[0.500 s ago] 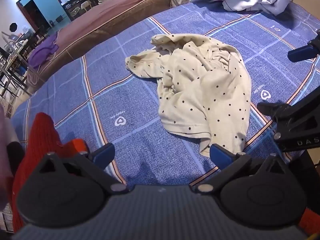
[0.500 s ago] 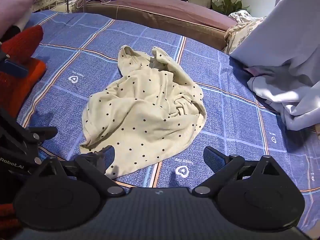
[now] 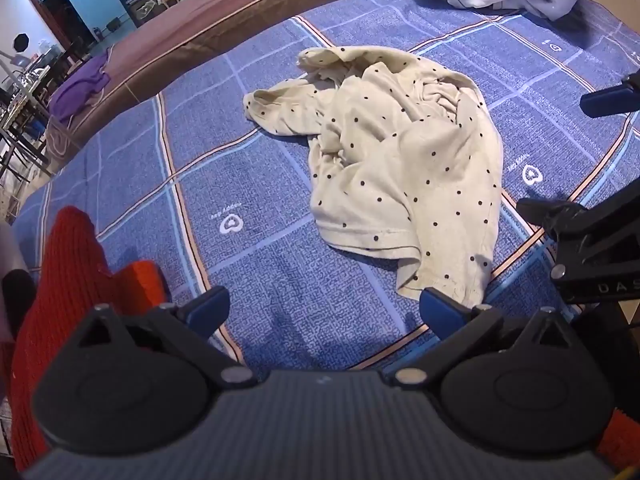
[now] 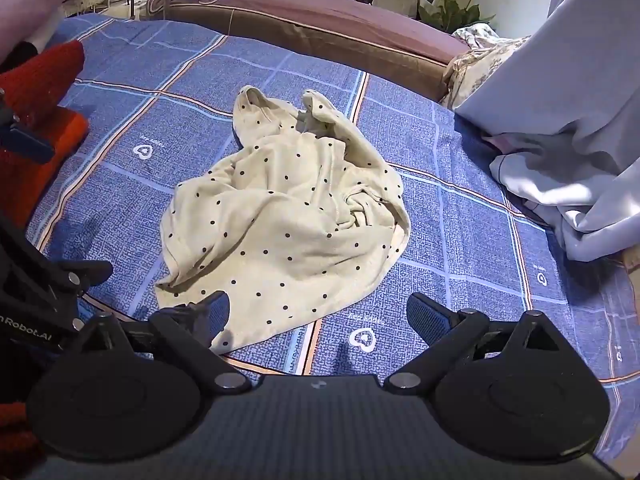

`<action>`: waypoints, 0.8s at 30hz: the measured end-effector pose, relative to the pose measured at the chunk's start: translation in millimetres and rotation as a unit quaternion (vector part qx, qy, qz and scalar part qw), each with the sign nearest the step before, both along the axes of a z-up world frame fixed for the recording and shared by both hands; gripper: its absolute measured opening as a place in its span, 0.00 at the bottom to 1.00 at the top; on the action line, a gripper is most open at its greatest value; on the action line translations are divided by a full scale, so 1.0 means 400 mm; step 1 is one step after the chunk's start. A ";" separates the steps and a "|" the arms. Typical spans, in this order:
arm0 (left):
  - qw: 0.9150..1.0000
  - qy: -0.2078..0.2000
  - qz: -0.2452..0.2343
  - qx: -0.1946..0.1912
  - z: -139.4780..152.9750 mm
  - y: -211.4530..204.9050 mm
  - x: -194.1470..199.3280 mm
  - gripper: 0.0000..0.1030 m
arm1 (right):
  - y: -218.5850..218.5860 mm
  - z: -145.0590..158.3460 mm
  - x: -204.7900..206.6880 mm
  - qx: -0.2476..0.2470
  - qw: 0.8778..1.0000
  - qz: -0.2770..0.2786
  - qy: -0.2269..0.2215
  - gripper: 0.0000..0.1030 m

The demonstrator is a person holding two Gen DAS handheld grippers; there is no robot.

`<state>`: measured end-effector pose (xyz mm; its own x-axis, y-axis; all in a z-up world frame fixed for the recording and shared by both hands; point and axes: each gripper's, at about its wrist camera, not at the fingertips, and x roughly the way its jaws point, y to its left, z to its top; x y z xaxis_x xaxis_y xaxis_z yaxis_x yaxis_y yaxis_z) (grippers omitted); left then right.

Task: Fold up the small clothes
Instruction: 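Move both grippers toward the crumpled cream polka-dot shirt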

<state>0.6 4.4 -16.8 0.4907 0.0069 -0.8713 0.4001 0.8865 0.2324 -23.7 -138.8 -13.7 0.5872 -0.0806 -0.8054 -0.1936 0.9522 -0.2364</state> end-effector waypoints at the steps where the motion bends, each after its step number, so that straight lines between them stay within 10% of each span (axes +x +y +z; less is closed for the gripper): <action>1: 1.000 0.001 0.003 0.000 -0.002 0.002 0.001 1.00 | 0.011 -0.003 0.001 -0.003 1.000 0.000 0.002 1.00; 24: 1.000 0.022 0.007 -0.007 -0.046 0.006 0.002 1.00 | 0.026 -0.025 -0.002 -0.015 1.000 0.005 -0.005 1.00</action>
<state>1.4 6.9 -35.2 0.4522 0.0012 -0.8919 0.3966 0.8954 0.2023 -24.6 -128.3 -23.6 0.5965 -0.0978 -0.7966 -0.2006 0.9429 -0.2660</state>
